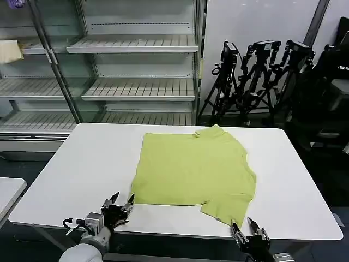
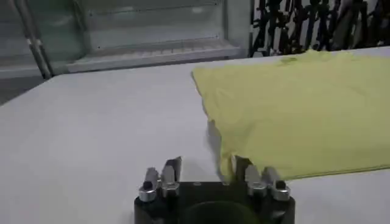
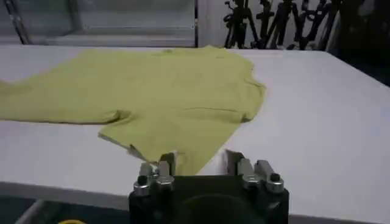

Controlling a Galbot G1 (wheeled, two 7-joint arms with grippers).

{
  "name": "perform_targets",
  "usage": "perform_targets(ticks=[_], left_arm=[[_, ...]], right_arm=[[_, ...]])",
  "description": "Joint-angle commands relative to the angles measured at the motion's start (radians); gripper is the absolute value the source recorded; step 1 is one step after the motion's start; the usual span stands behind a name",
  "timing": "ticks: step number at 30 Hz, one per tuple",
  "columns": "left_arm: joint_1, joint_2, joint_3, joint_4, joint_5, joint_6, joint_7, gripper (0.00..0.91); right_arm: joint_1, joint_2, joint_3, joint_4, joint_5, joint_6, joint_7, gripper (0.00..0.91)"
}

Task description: Fold and organize the clothes.

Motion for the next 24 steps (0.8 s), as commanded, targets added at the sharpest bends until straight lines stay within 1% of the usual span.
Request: perform_targets(ticks=[1, 6, 10, 12, 13, 17, 23, 24], left_arm=[[0.012, -0.001, 0.008, 0.000, -0.009, 0.014, 0.005, 0.010], [0.015, -0.002, 0.015, -0.003, -0.009, 0.014, 0.015, 0.010], [0.013, -0.001, 0.012, -0.011, -0.011, 0.013, 0.035, 0.010], [0.009, 0.000, 0.006, -0.020, -0.012, 0.013, 0.061, 0.010], [0.003, -0.001, 0.002, -0.025, -0.017, 0.013, 0.068, 0.010], [-0.053, -0.004, -0.001, -0.027, -0.044, 0.013, 0.083, 0.010], [-0.187, -0.013, -0.010, 0.028, -0.081, 0.013, 0.103, 0.010], [-0.212, -0.013, -0.013, 0.036, -0.104, 0.013, 0.103, 0.010]], right_arm=[[-0.002, 0.001, -0.006, -0.018, 0.028, -0.019, 0.000, 0.000], [0.001, 0.002, -0.011, -0.017, 0.039, -0.016, -0.007, 0.000], [0.008, 0.001, -0.010, -0.007, 0.028, 0.005, -0.020, 0.000], [0.017, 0.001, -0.006, -0.003, 0.027, 0.032, -0.036, 0.000], [0.028, 0.002, -0.003, -0.009, 0.022, 0.078, -0.056, 0.000], [0.076, -0.001, 0.015, -0.008, 0.039, 0.104, -0.063, 0.000], [0.240, -0.004, 0.034, -0.052, 0.096, 0.058, -0.064, 0.000], [0.291, -0.008, 0.034, -0.065, 0.117, 0.041, -0.061, 0.000]])
